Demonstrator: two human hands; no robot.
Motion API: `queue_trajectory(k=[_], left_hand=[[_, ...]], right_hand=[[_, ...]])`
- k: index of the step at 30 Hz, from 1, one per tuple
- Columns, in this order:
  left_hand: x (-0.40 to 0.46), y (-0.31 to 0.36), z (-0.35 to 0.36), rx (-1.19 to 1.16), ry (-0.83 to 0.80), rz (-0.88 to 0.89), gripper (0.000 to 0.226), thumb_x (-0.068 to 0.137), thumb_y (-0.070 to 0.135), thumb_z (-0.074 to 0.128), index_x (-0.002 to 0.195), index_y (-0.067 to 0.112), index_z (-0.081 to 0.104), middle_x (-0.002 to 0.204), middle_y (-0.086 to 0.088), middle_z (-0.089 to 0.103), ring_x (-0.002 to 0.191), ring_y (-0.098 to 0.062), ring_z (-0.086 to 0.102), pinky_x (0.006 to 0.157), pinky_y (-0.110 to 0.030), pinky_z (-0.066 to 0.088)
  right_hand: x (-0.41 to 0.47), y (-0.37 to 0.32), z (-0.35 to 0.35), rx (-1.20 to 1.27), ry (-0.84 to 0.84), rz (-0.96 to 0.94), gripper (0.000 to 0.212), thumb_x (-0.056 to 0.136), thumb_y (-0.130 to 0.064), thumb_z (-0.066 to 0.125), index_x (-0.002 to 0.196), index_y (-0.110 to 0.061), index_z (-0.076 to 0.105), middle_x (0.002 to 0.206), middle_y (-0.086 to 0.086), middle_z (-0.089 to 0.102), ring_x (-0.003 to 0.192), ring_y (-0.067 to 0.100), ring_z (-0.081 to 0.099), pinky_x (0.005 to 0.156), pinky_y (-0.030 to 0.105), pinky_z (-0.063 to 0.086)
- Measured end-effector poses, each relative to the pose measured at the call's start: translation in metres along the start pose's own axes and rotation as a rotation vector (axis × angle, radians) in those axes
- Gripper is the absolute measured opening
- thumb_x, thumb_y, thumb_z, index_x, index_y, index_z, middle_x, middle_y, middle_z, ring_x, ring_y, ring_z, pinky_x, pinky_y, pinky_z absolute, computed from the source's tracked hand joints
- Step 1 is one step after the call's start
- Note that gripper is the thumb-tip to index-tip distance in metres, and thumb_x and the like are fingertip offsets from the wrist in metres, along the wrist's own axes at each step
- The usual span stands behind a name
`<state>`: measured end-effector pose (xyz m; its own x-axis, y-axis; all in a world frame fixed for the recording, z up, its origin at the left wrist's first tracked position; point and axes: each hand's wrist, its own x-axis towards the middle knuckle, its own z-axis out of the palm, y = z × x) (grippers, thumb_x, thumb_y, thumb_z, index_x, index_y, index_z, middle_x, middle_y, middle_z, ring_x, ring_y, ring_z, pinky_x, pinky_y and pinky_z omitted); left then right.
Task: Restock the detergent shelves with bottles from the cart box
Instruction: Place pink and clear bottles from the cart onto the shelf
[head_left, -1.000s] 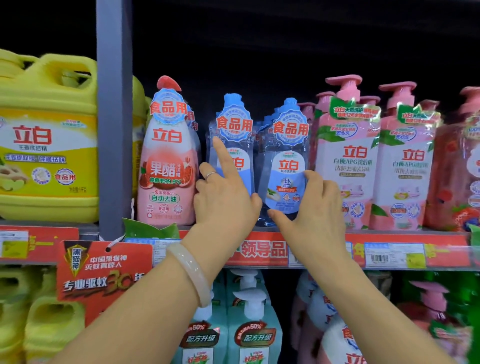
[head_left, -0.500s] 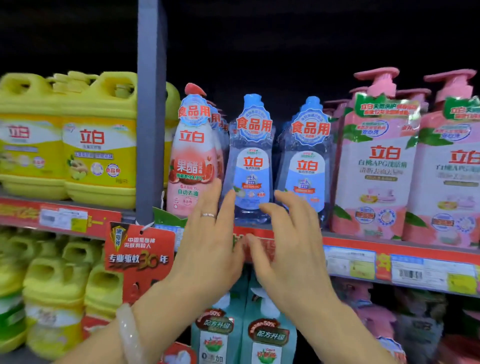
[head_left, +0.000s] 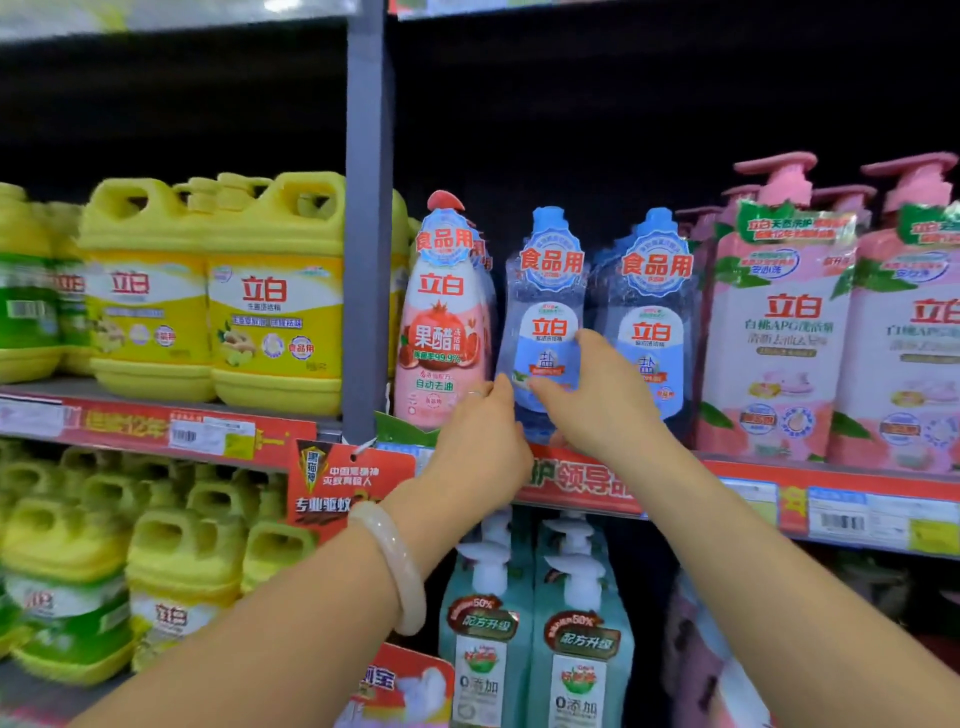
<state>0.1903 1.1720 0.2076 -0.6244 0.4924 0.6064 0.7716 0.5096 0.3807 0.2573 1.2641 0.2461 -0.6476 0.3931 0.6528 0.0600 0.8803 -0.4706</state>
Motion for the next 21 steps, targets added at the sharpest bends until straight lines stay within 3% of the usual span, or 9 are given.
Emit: queue_trajectory(k=[3, 9, 12, 15, 17, 21], left_hand=[[0.001, 0.004, -0.004, 0.095, -0.037, -0.045, 0.056, 0.094, 0.008, 0.043, 0.146, 0.002, 0.023, 0.139, -0.017, 0.039, 0.126, -0.032, 0.038, 0.098, -0.035, 0.033], [0.000, 0.006, -0.003, 0.117, -0.056, -0.062, 0.065, 0.095, 0.011, 0.042, 0.150, 0.002, 0.009, 0.144, -0.018, 0.031, 0.132, -0.031, 0.030, 0.104, -0.033, 0.029], [-0.001, 0.007, -0.004, 0.086, -0.052, -0.067, 0.061, 0.094, 0.011, 0.043, 0.148, -0.001, 0.015, 0.141, -0.018, 0.033, 0.131, -0.029, 0.031, 0.103, -0.030, 0.029], [-0.010, 0.010, -0.004, 0.078, 0.045, -0.023, 0.048, 0.094, 0.014, 0.046, 0.140, 0.006, 0.033, 0.140, -0.013, 0.034, 0.128, -0.027, 0.034, 0.102, -0.030, 0.030], [-0.017, 0.013, -0.001, 0.097, 0.104, 0.040, 0.054, 0.095, 0.021, 0.047, 0.145, 0.013, 0.027, 0.147, -0.009, 0.026, 0.133, -0.026, 0.029, 0.105, -0.032, 0.029], [-0.021, 0.014, 0.006, 0.178, 0.069, 0.062, 0.053, 0.096, 0.026, 0.045, 0.144, 0.013, 0.028, 0.149, -0.007, 0.021, 0.134, -0.025, 0.029, 0.108, -0.033, 0.029]], right_hand=[[-0.005, 0.003, -0.001, 0.002, 0.011, -0.038, 0.032, 0.092, -0.023, 0.057, 0.118, -0.008, 0.047, 0.115, 0.012, 0.055, 0.107, 0.032, 0.051, 0.077, 0.033, 0.037], [-0.011, 0.008, 0.008, -0.107, -0.008, -0.062, 0.059, 0.088, -0.026, 0.060, 0.139, -0.010, 0.035, 0.126, 0.012, 0.048, 0.113, 0.031, 0.049, 0.090, 0.041, 0.044], [-0.018, 0.013, 0.007, -0.098, 0.017, -0.049, 0.049, 0.089, -0.026, 0.060, 0.133, -0.011, 0.044, 0.128, 0.008, 0.046, 0.115, 0.027, 0.048, 0.092, 0.037, 0.043], [-0.029, 0.026, -0.012, -0.088, 0.219, 0.001, 0.047, 0.089, -0.024, 0.060, 0.132, -0.013, 0.046, 0.130, 0.006, 0.041, 0.104, 0.027, 0.055, 0.087, 0.033, 0.042], [-0.032, 0.039, -0.026, -0.088, 0.316, 0.042, 0.053, 0.086, -0.022, 0.063, 0.134, -0.012, 0.043, 0.130, 0.010, 0.040, 0.114, 0.027, 0.047, 0.092, 0.034, 0.038], [-0.035, 0.058, -0.035, -0.179, 0.217, 0.079, 0.058, 0.084, -0.021, 0.066, 0.134, -0.011, 0.040, 0.128, 0.012, 0.044, 0.120, 0.027, 0.038, 0.096, 0.033, 0.033]])
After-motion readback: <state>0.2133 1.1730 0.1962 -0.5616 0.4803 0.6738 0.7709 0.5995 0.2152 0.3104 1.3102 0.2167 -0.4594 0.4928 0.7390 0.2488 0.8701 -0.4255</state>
